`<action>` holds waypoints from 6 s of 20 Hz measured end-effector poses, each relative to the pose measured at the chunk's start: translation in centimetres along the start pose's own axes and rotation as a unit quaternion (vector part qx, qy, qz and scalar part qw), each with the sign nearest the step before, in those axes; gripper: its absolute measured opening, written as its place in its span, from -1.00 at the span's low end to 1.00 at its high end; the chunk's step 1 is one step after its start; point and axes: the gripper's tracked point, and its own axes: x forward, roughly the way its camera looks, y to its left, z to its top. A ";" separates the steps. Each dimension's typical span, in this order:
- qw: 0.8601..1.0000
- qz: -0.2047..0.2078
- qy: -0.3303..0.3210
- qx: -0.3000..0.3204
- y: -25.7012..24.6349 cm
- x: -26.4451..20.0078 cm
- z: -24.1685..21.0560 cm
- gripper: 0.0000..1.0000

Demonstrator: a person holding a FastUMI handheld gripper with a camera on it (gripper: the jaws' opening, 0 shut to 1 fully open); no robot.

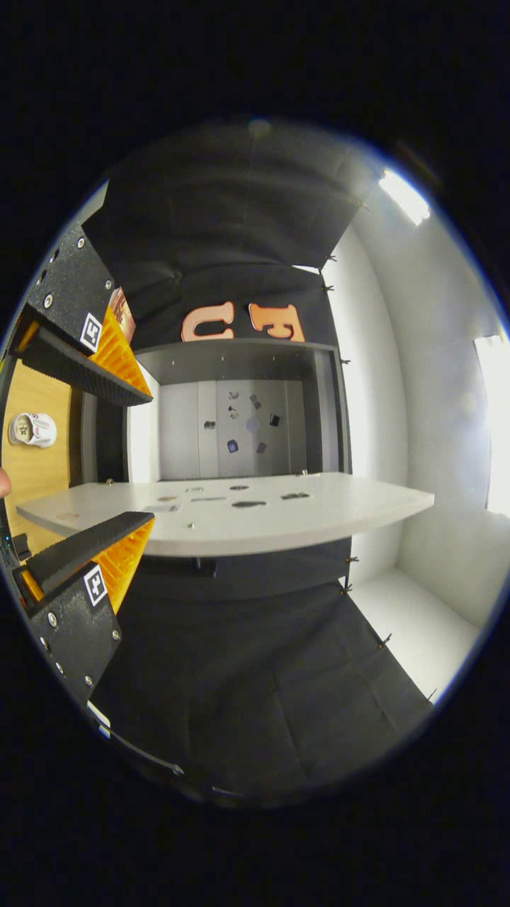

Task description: Open the shoe cabinet door, grab the shoes and put them into the shoe cabinet, then close the shoe cabinet door.

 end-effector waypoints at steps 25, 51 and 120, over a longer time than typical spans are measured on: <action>0.994 -0.018 0.104 -0.016 11.4 5.3 -13.3 0.87; 0.911 -0.021 0.410 0.042 9.2 7.0 -50.4 0.39; 0.989 -0.014 0.150 -0.011 12.6 45.7 -16.9 0.31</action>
